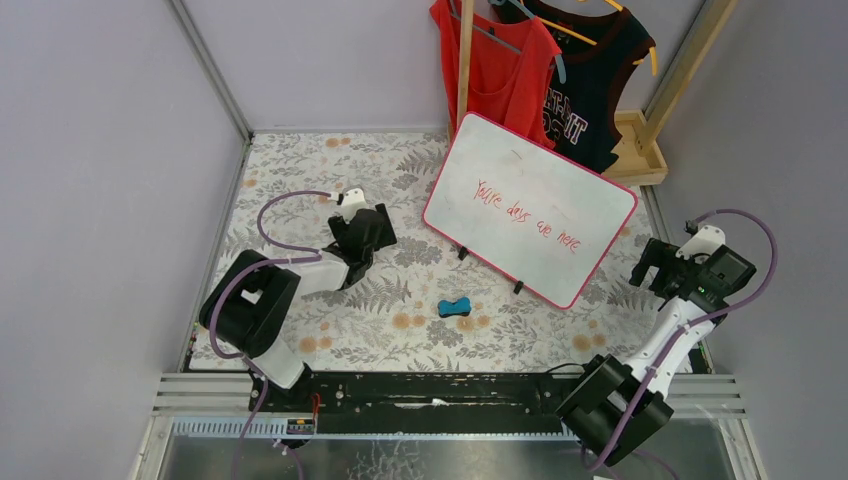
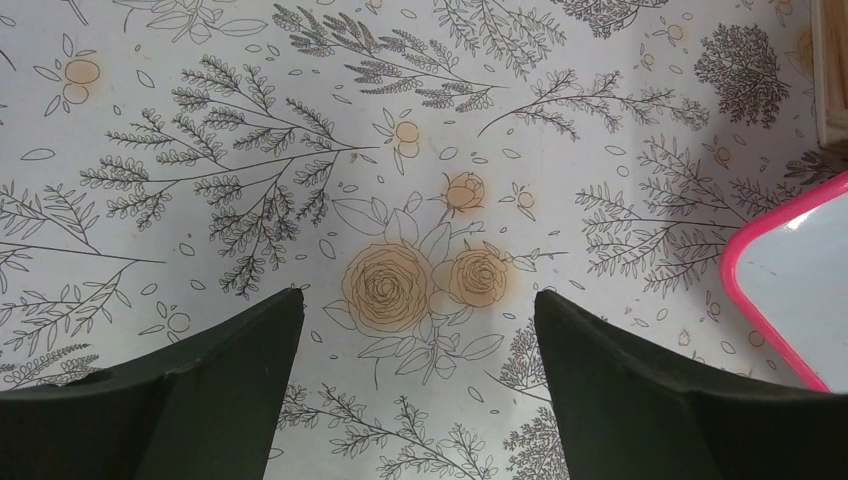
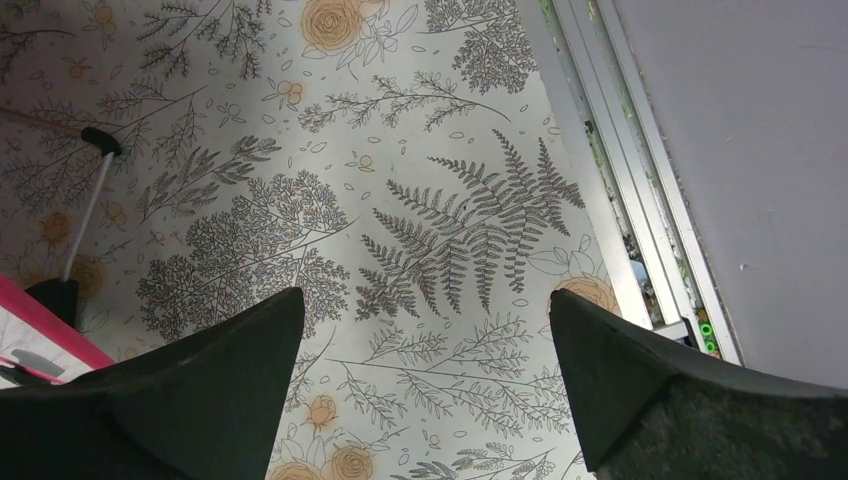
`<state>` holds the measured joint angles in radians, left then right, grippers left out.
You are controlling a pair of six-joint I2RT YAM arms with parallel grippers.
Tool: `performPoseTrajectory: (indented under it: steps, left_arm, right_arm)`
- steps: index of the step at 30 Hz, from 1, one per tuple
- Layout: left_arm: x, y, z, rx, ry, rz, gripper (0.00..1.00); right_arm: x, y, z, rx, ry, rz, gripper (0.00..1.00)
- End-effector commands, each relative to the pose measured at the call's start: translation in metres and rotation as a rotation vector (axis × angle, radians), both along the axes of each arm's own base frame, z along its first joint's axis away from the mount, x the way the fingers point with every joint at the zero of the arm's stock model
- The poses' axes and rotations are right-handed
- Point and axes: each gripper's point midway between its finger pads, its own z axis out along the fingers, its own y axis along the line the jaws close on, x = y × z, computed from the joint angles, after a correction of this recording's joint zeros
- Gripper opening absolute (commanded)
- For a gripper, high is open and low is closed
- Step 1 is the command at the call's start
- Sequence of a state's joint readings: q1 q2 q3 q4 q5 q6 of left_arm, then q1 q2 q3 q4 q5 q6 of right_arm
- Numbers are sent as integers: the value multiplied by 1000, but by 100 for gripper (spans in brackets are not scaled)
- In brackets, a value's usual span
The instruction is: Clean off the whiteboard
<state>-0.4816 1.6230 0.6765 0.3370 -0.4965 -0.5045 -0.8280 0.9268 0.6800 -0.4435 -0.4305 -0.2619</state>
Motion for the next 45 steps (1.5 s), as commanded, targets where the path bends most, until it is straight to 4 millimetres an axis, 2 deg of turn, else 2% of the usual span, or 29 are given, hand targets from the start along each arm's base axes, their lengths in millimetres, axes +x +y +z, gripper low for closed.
performPoseTrajectory:
  steps: [1, 5, 8, 11, 13, 17, 20, 24, 32, 35, 39, 42, 45]
  left_arm:
    - [7, -4, 17, -44, -65, 7, 85]
    - [6, -6, 18, -50, -61, -10, 85]
    - [5, -17, 22, -66, -49, -69, 85]
    - [3, -41, 27, -72, -9, -208, 81]
    - [2, -66, 37, -52, 33, -340, 77]
    - [-14, -97, 44, 113, 120, -470, 75]
    - [-29, -114, 54, 226, 128, -542, 76]
    - [-48, -130, 70, 289, 126, -644, 77]
    - [-96, -149, 98, 234, 178, -897, 78]
    - [-123, -165, 104, 199, 205, -1059, 78]
    - [-161, -180, 98, 265, 235, -1245, 77]
    - [-182, -182, 84, 332, 286, -1324, 76]
    - [-194, -178, 71, 391, 317, -1357, 75]
  right_arm:
    - [7, -5, 21, -55, -72, 10, 99]
    - [6, -7, 22, -64, -76, -4, 99]
    - [5, -8, 22, -61, -77, -12, 99]
    - [6, -6, 24, -57, -86, 1, 99]
    - [6, -4, 27, -59, -98, 9, 99]
    - [6, 1, 33, -56, -106, 30, 99]
    - [5, 5, 37, -50, -109, 50, 99]
    - [4, 14, 41, -38, -112, 94, 99]
    - [3, 23, 47, -46, -143, 140, 99]
    - [3, 24, 47, -40, -146, 144, 99]
    - [3, 25, 46, -27, -139, 153, 100]
    - [6, 25, 47, -28, -140, 174, 100]
    - [10, 22, 54, -20, -136, 190, 100]
